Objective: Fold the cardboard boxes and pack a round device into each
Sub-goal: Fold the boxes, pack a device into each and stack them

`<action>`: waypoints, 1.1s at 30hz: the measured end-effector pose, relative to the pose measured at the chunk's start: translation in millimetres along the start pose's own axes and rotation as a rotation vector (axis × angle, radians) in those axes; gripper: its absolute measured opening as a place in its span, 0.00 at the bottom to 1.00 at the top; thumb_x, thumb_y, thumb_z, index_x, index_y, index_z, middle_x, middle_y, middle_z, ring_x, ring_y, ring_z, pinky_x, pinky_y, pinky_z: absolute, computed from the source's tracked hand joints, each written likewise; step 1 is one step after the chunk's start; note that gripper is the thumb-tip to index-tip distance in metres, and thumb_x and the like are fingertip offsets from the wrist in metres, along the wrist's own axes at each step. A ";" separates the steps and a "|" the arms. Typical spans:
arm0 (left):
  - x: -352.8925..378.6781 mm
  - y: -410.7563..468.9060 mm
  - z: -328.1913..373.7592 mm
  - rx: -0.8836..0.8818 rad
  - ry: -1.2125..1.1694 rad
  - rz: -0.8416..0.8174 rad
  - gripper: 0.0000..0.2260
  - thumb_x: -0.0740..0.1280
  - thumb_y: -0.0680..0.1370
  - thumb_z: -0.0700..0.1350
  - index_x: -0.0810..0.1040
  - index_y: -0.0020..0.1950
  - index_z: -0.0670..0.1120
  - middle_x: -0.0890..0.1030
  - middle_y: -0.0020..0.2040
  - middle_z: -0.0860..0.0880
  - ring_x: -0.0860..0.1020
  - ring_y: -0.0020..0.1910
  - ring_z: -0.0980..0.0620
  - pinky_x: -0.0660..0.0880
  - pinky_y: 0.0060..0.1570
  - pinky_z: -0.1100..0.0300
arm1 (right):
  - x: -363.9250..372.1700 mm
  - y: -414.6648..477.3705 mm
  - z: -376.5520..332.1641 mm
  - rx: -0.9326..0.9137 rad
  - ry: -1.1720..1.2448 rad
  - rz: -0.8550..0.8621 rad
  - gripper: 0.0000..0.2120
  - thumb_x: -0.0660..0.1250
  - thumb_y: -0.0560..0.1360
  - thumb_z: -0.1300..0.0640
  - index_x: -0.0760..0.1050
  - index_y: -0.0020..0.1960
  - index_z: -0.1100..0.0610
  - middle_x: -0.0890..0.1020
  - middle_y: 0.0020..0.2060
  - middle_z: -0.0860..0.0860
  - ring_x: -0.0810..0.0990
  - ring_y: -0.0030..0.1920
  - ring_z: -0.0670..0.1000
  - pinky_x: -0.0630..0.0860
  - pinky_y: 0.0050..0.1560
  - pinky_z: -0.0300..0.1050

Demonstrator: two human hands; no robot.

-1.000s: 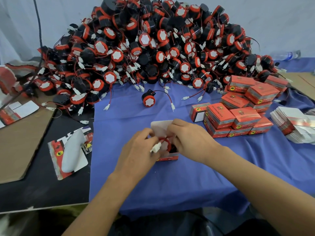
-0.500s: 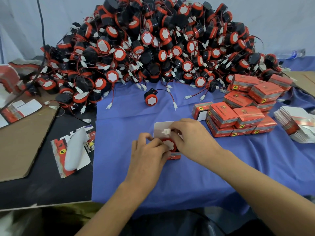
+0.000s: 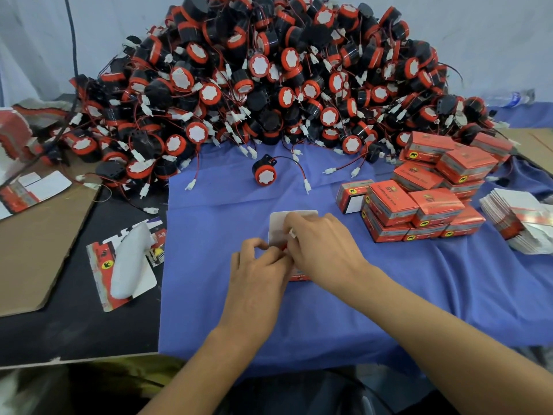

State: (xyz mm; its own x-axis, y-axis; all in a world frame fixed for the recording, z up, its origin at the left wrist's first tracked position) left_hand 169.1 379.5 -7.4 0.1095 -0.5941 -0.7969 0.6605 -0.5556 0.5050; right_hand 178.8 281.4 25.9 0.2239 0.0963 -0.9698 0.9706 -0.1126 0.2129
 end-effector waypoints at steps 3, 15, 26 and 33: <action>-0.6 -1.6 -1.1 0.011 -0.041 0.026 0.06 0.78 0.75 0.39 0.84 0.46 0.49 0.82 0.44 0.58 0.74 0.53 0.43 0.72 0.43 0.49 | 14.6 0.4 2.7 0.027 -0.033 -0.036 0.05 0.58 0.79 0.58 0.72 0.53 0.53 0.77 0.38 0.50 0.61 0.29 0.49 0.54 0.41 0.48; -1.6 -17.3 -8.4 0.104 -0.267 0.203 0.03 0.73 0.76 0.36 0.85 0.46 0.43 0.84 0.49 0.50 0.76 0.60 0.50 0.68 0.65 0.69 | 41.0 -3.7 9.1 -0.005 0.256 -0.275 0.11 0.57 0.81 0.52 0.75 0.43 0.49 0.80 0.45 0.41 0.73 0.54 0.45 0.61 0.59 0.53; 1.1 -19.8 -53.4 -0.251 -0.610 0.250 0.12 0.78 0.74 0.38 0.77 0.46 0.48 0.75 0.50 0.56 0.80 0.51 0.55 0.78 0.51 0.64 | 42.9 -11.2 3.6 -0.086 0.274 -0.428 0.16 0.52 0.83 0.39 0.78 0.59 0.39 0.75 0.63 0.36 0.66 0.66 0.44 0.61 0.65 0.53; 11.4 -20.9 -68.2 -0.413 -0.812 0.175 0.12 0.79 0.74 0.43 0.77 0.49 0.54 0.81 0.49 0.57 0.83 0.51 0.55 0.78 0.48 0.66 | 28.5 -9.2 3.8 -0.057 0.399 -0.202 0.04 0.63 0.80 0.51 0.73 0.48 0.42 0.79 0.46 0.41 0.74 0.50 0.45 0.72 0.56 0.56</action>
State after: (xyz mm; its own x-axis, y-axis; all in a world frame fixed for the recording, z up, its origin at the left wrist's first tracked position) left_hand 207.2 424.0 -49.6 -0.2183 -0.9618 -0.1650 0.9128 -0.2610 0.3141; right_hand 175.9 281.4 -4.2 0.0357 0.4857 -0.8734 0.9991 0.0011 0.0414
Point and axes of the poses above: each hand's wrist, its own y-axis towards the middle knuckle, its own x-axis out of the palm, z = x × y, the point moved 10 cm from there along y, towards the middle knuckle
